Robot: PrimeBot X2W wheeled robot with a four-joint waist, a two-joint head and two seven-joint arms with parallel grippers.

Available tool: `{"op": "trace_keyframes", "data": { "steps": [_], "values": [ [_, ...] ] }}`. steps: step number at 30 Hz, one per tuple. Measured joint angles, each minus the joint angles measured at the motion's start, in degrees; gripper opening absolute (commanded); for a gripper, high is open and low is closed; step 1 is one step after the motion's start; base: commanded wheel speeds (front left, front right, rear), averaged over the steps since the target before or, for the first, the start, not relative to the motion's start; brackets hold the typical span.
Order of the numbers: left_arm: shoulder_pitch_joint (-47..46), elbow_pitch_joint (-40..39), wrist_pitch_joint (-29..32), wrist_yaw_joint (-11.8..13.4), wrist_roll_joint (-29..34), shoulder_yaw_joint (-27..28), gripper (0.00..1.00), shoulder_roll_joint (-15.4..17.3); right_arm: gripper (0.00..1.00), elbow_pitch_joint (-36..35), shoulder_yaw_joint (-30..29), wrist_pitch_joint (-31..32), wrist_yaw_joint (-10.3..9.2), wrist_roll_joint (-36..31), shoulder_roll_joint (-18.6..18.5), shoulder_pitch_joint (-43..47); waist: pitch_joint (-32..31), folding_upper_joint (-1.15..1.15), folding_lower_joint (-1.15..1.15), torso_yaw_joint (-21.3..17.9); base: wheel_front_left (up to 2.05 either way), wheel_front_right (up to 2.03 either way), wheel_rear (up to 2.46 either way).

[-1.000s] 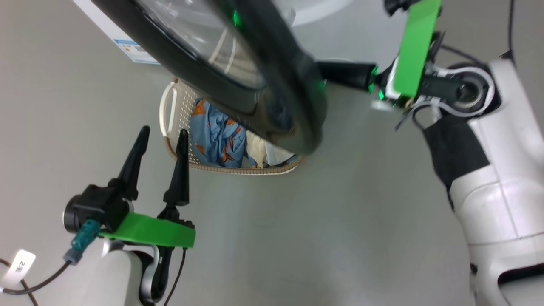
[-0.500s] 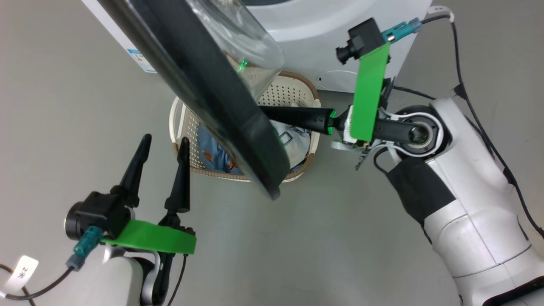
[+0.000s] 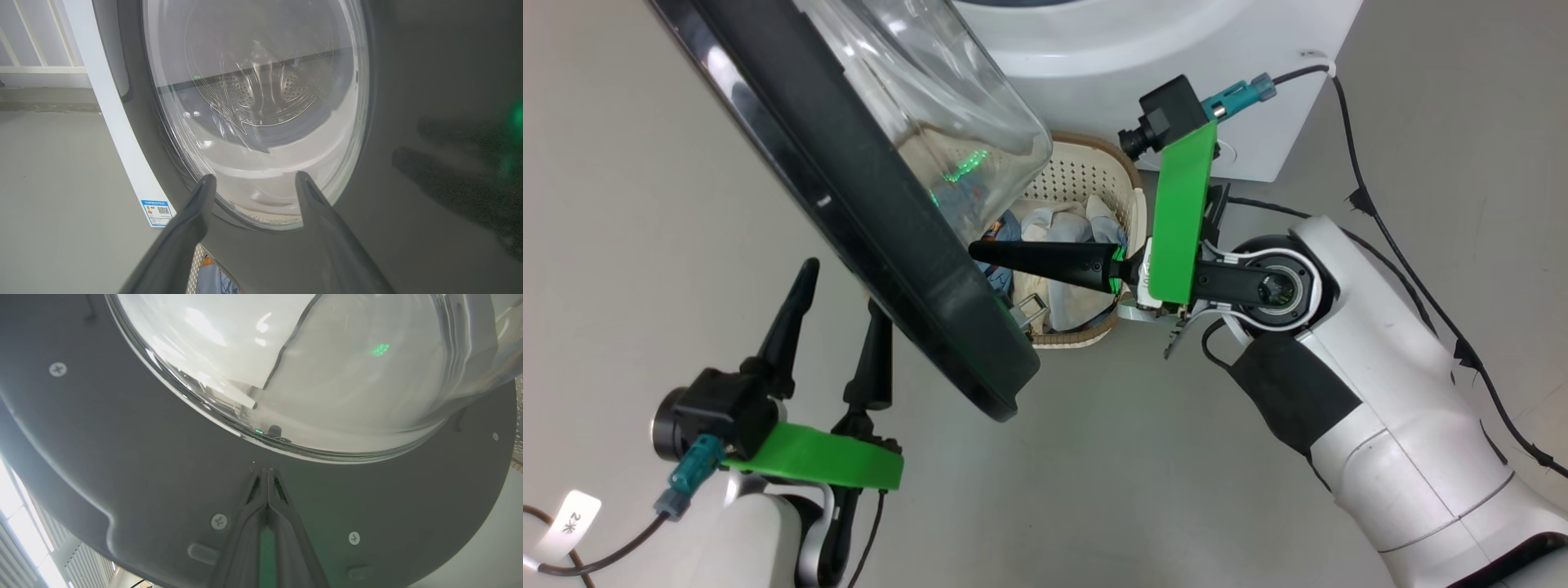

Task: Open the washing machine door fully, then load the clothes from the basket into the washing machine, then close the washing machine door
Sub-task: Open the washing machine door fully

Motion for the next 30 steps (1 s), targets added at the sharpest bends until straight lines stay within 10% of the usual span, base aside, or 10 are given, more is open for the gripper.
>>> {"op": "trace_keyframes", "data": {
  "steps": [28, 30],
  "values": [
    [2.3, 0.5, 0.0, -1.4, 2.6, 4.1, 1.00, 0.0, 0.00, -3.9, -4.8, -9.2, 0.00, 0.9, -4.4, 6.0, -4.9, 0.00, 0.00, -4.2, 0.00, 0.00, 0.00],
    [2.4, 0.6, 0.0, -1.8, 2.7, 4.5, 1.00, 0.0, 0.22, -4.8, -5.5, -10.2, 0.00, 0.9, -5.2, 7.2, -5.2, 0.00, 0.00, -4.6, 0.00, 0.00, 0.00]
  ]
}}
